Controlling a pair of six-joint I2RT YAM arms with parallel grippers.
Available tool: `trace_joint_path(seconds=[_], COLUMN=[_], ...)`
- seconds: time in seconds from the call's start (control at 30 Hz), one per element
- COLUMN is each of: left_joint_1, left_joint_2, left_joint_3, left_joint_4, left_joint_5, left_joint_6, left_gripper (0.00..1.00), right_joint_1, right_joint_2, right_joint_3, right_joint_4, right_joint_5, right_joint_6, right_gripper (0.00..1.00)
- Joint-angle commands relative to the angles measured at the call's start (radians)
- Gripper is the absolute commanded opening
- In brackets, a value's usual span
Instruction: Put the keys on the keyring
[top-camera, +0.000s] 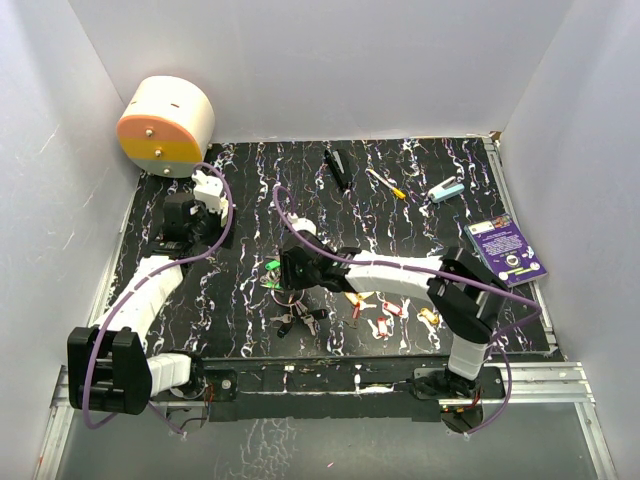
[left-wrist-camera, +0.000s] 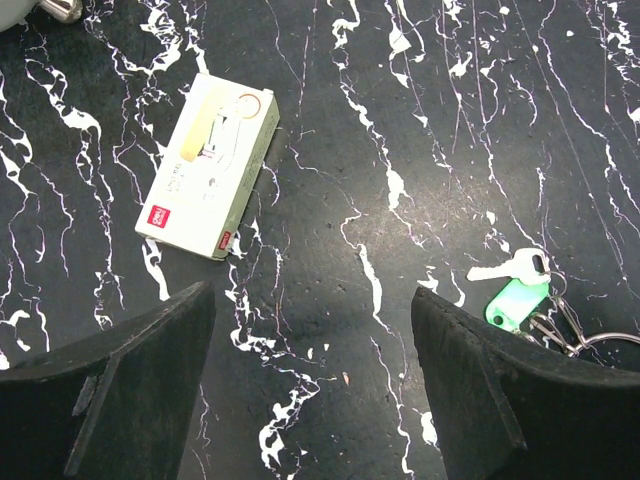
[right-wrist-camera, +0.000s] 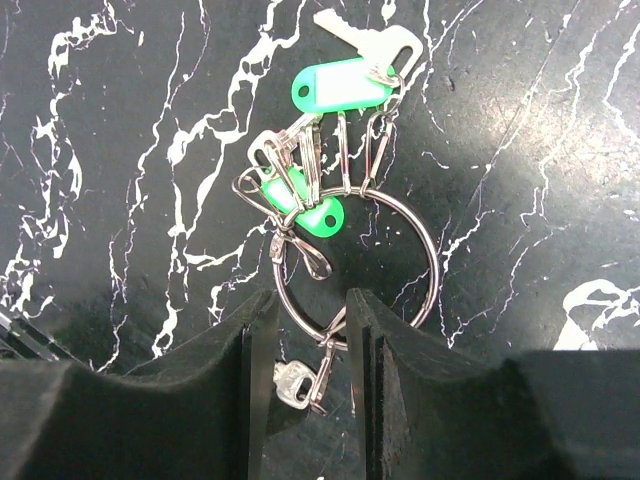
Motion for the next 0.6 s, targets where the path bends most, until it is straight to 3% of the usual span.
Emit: trace_joint_path(seconds=[0.0,0.57], left_joint_1=[0.006,0.007], left_joint_2=[-0.045,-0.048], left_joint_3=[-0.016,-0.026], left_joint_4=[0.001,-0.021], left_joint_5=[0.031,0.126], left_joint_6=[0.004,0.037], left_gripper=[0.77,0.77], right_joint_1=[0.007,0.019], right_joint_2=[0.016,0.054], right_joint_3=[0.045,0.01], right_joint_4=[0.028,0.159], right_joint_5=[0.013,-0.1], right_joint_6=[-0.053,-0.34], right_gripper=[0.38,0.4])
